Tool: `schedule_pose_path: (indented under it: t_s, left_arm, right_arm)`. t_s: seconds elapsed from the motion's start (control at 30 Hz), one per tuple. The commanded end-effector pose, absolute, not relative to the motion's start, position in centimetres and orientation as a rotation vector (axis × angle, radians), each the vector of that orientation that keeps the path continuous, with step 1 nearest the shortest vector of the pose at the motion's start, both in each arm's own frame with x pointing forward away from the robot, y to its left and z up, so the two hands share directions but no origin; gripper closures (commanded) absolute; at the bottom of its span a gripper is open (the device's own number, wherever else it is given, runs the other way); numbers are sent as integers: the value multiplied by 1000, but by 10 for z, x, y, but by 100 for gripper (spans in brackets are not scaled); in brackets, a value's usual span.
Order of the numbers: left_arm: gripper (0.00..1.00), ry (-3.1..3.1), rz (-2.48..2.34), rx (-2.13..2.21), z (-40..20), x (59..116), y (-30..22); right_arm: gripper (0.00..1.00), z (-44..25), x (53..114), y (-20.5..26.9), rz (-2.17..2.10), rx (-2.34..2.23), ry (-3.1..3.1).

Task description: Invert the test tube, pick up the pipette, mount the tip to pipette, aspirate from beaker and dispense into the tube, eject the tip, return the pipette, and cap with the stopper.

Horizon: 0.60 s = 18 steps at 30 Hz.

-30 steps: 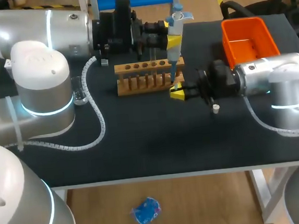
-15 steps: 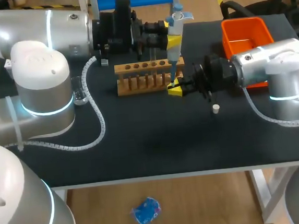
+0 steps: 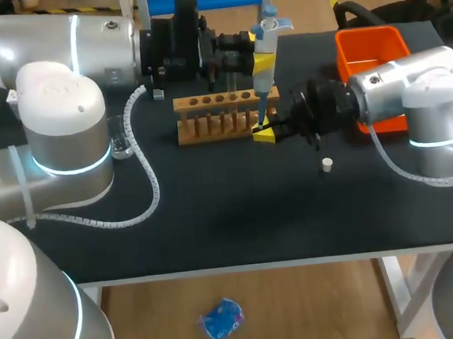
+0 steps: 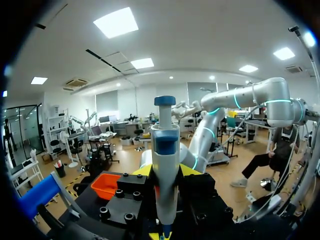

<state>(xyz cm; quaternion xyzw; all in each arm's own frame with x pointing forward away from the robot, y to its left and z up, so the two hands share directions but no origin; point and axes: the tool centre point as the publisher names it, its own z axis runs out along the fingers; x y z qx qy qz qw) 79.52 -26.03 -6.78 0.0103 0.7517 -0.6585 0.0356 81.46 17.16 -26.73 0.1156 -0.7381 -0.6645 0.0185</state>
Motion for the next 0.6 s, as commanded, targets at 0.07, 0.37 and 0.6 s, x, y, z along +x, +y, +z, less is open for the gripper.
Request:
schedule_pose_path:
  t_s: [0.07, 0.37, 0.6]
  left_arm:
    - [100, 2306, -2024, 32, -68, 795, -261]
    - [100, 2306, -2024, 32, -68, 795, -261]
    - [100, 2306, -2024, 32, -68, 795, -261]
  right_arm:
    - [100, -264, 811, 169, -2060, 360, -2304]
    - [100, -267, 808, 166, -2054, 354, -2309]
    - [100, -269, 806, 167, -2048, 348, -2308]
